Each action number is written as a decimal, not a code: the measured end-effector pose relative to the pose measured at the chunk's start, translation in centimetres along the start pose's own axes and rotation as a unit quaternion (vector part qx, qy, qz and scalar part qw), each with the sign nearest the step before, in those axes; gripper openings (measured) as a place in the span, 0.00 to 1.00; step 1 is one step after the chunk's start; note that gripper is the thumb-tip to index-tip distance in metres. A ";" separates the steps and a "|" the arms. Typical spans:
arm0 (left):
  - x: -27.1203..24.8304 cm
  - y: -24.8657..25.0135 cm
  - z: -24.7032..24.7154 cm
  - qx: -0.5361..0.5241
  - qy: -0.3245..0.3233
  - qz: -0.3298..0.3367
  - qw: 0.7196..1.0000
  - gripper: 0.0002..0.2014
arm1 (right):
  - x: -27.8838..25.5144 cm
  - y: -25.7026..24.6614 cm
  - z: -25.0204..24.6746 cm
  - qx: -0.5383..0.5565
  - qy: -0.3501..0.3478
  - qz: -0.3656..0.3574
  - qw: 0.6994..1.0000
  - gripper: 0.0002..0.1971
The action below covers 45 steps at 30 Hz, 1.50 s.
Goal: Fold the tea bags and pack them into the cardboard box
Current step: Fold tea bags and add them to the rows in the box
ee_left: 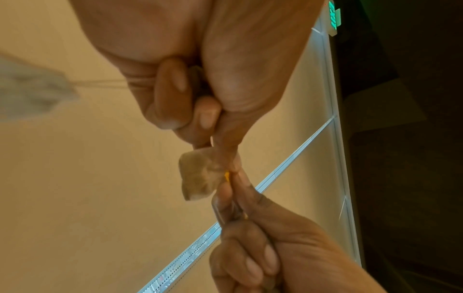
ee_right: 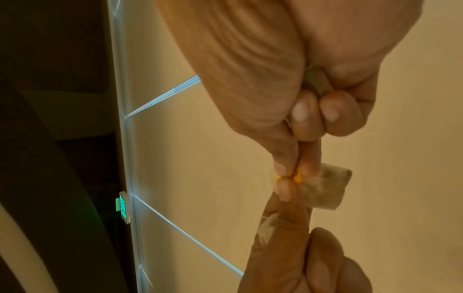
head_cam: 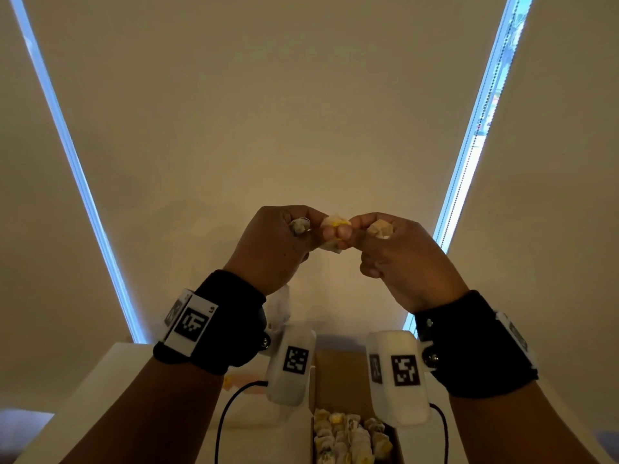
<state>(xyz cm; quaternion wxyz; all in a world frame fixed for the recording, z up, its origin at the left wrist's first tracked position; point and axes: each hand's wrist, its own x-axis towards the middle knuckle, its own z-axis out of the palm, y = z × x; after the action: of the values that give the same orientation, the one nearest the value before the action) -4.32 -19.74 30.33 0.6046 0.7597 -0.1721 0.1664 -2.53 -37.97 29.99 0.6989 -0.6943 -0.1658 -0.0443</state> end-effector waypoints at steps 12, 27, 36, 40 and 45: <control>-0.5 0.0 -0.6 -0.041 0.022 -0.029 0.999 0.06 | -0.2 1.0 -1.5 0.345 -0.093 0.093 0.929 0.05; 0.0 -0.4 0.9 -0.011 0.014 -0.040 0.999 0.15 | -0.3 1.9 -0.8 0.105 -0.024 -0.026 0.994 0.14; 1.3 -1.4 1.6 0.034 0.071 -0.016 0.997 0.05 | -0.3 2.7 -0.4 0.073 0.039 -0.096 0.992 0.09; 1.8 -1.7 1.6 0.087 0.114 -0.003 0.990 0.04 | -0.4 2.5 -0.4 -0.019 0.044 -0.156 0.987 0.09; 1.4 -2.0 2.6 0.108 0.118 0.016 0.987 0.09 | -0.5 3.2 0.0 -0.067 0.036 -0.193 0.978 0.10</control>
<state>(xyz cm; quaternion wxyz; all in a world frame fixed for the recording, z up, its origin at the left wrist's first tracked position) -1.98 -21.92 28.68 0.5324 0.7925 -0.0930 0.2825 -2.01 -37.95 26.76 0.6343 -0.6925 -0.2681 -0.2149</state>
